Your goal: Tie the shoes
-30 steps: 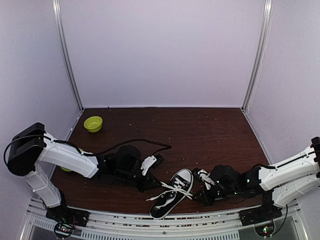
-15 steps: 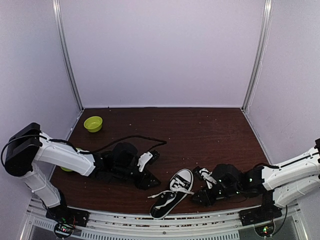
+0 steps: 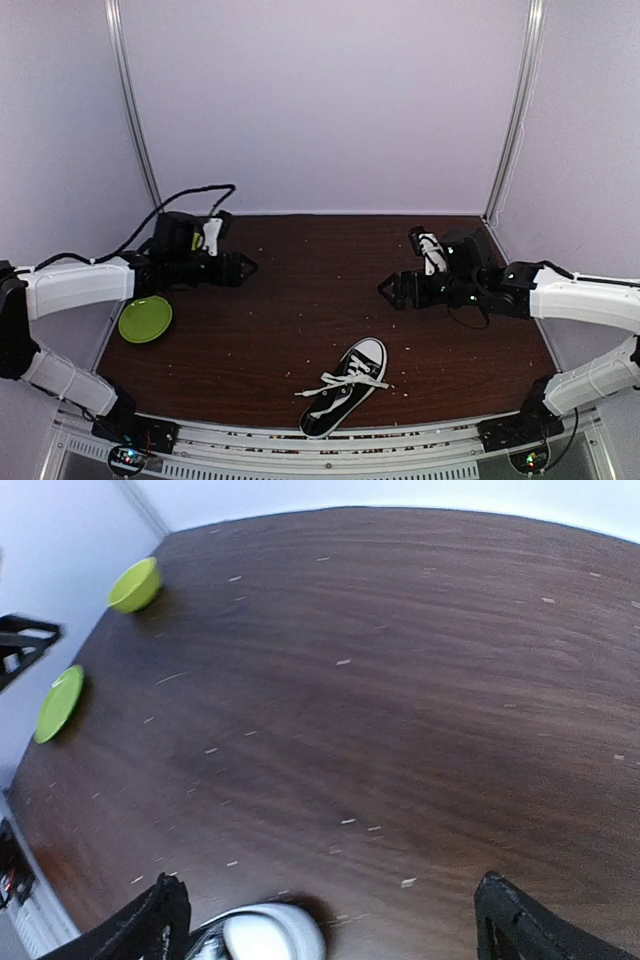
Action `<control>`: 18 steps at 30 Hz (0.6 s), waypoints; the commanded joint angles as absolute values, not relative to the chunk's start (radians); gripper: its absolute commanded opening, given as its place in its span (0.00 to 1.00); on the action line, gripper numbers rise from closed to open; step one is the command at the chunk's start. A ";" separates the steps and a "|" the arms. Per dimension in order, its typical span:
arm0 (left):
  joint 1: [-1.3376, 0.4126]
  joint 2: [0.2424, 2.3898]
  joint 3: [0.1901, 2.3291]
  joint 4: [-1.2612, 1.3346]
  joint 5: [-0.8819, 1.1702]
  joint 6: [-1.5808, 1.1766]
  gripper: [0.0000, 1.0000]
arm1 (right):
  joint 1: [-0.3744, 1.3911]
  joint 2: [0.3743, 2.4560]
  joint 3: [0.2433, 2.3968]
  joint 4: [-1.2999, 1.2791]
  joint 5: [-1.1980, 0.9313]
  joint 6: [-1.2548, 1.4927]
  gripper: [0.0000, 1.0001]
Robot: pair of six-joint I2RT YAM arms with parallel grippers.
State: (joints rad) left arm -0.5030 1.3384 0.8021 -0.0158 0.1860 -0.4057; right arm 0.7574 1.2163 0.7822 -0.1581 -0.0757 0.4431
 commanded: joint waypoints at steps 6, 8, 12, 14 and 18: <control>0.007 0.772 0.556 -0.133 -0.271 -0.366 0.98 | 0.143 1.014 0.621 -0.064 -0.046 0.277 0.99; 0.009 0.697 0.456 -0.061 -0.426 -0.356 0.98 | 0.043 0.954 0.536 0.050 -0.024 0.286 1.00; 0.010 0.706 0.298 0.166 -0.513 -0.286 0.98 | -0.021 0.940 0.377 0.311 0.112 0.313 1.00; 0.011 0.760 0.290 0.256 -0.492 -0.233 0.98 | -0.035 0.977 0.380 0.350 0.152 0.306 0.99; 0.011 0.910 0.290 0.451 -0.496 -0.167 0.98 | -0.037 1.050 0.371 0.485 0.211 0.271 0.99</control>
State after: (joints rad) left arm 0.0113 0.8196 0.2794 0.1364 -0.4324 -0.2672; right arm -0.0280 1.0065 0.3775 0.2481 0.1043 0.3096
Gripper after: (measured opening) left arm 0.978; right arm 0.995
